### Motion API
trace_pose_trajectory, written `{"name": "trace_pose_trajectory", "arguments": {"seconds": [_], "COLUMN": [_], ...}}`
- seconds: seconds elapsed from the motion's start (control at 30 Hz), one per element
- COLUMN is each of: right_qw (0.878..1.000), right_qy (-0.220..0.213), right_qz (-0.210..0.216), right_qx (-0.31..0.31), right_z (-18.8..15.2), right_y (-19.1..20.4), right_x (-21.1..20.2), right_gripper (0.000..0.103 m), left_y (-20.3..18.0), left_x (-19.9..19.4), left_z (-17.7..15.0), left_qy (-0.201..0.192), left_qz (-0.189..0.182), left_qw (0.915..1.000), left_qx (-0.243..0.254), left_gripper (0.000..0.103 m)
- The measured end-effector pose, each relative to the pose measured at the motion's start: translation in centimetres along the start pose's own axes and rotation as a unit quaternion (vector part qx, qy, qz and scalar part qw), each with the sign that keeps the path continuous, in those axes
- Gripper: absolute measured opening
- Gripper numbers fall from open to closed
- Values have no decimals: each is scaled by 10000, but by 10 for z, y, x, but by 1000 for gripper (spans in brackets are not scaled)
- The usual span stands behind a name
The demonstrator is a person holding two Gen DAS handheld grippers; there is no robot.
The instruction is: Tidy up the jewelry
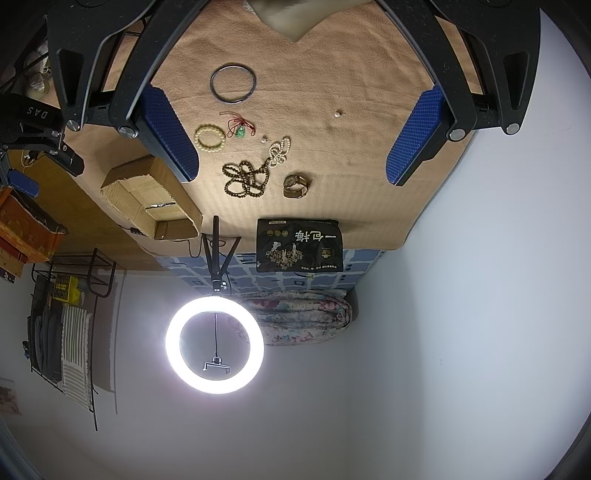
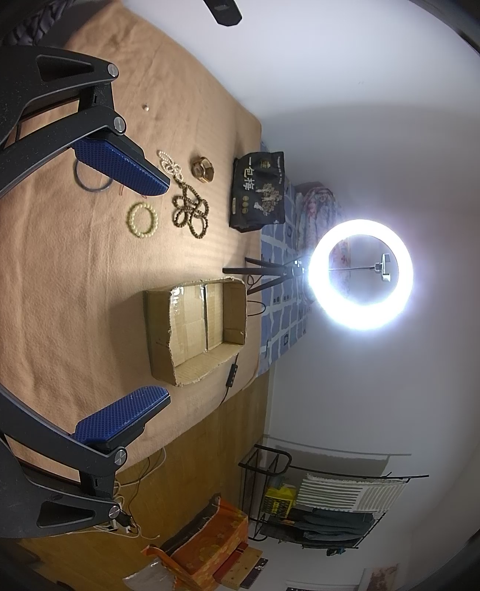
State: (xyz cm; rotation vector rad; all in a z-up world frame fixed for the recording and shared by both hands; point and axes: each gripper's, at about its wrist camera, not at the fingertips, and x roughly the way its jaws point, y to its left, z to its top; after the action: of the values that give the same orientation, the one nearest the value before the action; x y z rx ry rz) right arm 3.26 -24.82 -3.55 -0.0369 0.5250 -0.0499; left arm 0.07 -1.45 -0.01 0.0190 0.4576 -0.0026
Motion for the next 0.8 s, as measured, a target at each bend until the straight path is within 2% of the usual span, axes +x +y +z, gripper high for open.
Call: {"name": "trace_pose_trajectory", "arguments": {"seconds": [0.47, 0.63, 0.8], "right_qw": [9998, 9992, 9972], "right_qy": [186, 402, 714], "right_qz": [-7, -24, 171], "right_qx": [7, -51, -129], "right_z": [-4, -7, -13], "right_y": [2, 2, 2], "right_x": [13, 25, 42], "right_gripper": [102, 102, 102], "left_y": [6, 16, 24], "left_x": [10, 24, 39], "left_z": [3, -1, -7], "left_qy": [170, 366, 607], "left_qz": [43, 90, 106], "left_qw": [9998, 9992, 9980], "left_qx": [-42, -146, -162], "left_gripper": [103, 103, 103]}}
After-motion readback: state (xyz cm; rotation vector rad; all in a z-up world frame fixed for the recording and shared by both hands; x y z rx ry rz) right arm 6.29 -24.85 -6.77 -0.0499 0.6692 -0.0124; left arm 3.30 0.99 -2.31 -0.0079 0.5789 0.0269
